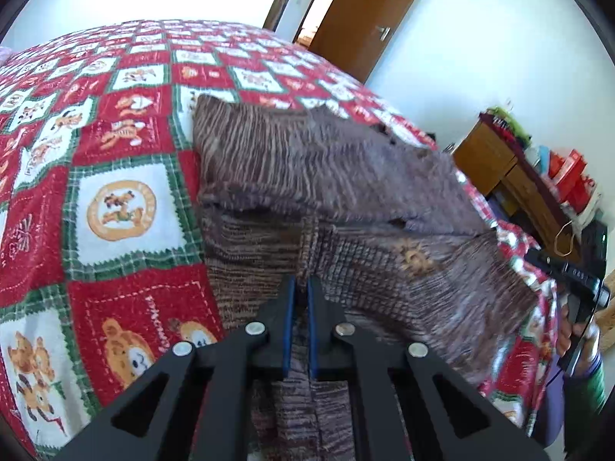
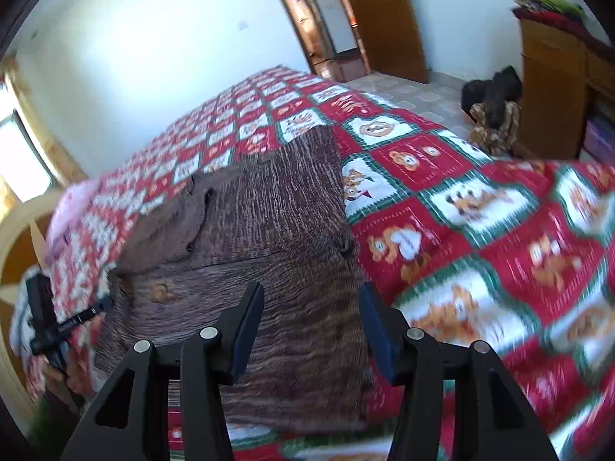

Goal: Fold small clothes

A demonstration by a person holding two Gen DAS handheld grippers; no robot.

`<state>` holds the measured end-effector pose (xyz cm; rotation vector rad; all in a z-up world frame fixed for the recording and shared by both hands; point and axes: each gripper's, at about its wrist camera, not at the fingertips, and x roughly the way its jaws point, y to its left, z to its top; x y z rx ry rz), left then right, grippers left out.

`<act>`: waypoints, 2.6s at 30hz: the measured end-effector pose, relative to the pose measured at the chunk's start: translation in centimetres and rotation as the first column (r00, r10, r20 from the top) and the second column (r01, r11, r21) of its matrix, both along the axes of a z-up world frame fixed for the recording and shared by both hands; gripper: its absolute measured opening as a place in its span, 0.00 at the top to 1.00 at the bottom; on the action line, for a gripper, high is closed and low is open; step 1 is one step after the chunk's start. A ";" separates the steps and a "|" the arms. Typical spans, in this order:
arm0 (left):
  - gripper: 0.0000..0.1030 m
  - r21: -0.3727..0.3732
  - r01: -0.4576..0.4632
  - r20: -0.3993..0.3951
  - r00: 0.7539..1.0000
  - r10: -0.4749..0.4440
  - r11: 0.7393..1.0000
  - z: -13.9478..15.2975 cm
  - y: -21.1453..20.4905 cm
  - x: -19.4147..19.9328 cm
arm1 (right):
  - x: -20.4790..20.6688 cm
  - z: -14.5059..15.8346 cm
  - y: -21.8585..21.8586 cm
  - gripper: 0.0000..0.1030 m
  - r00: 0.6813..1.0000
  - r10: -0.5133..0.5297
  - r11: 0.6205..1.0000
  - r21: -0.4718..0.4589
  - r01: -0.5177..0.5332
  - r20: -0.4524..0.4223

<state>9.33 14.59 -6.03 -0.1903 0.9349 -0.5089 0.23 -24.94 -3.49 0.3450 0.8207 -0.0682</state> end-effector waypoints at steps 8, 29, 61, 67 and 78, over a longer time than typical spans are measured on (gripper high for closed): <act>0.76 -0.007 0.010 -0.013 1.000 -0.011 1.000 -0.3 -0.6 0.6 | 5.5 -3.4 1.9 0.49 0.984 0.114 0.986 -0.105 -0.129 -0.135; 0.94 0.009 -0.003 0.129 0.992 0.001 1.000 2.8 -0.3 -2.4 | 0.0 4.0 3.8 0.95 0.995 0.079 0.985 -0.161 -0.067 0.066; 0.89 0.053 0.059 0.063 0.996 -0.062 0.997 -0.1 -2.3 -0.3 | -0.3 0.7 2.5 0.61 0.999 0.038 0.999 0.006 -0.038 0.000; 0.90 -0.047 0.028 0.072 0.997 -0.025 0.998 1.2 -1.1 -0.9 | -0.3 0.6 2.1 0.44 0.997 0.070 0.997 -0.044 -0.071 -0.014; 0.90 -0.067 0.002 0.069 0.998 0.002 0.998 1.3 -0.6 -1.5 | 4.8 -1.7 4.2 0.44 0.985 0.121 0.958 -0.246 -0.148 -0.121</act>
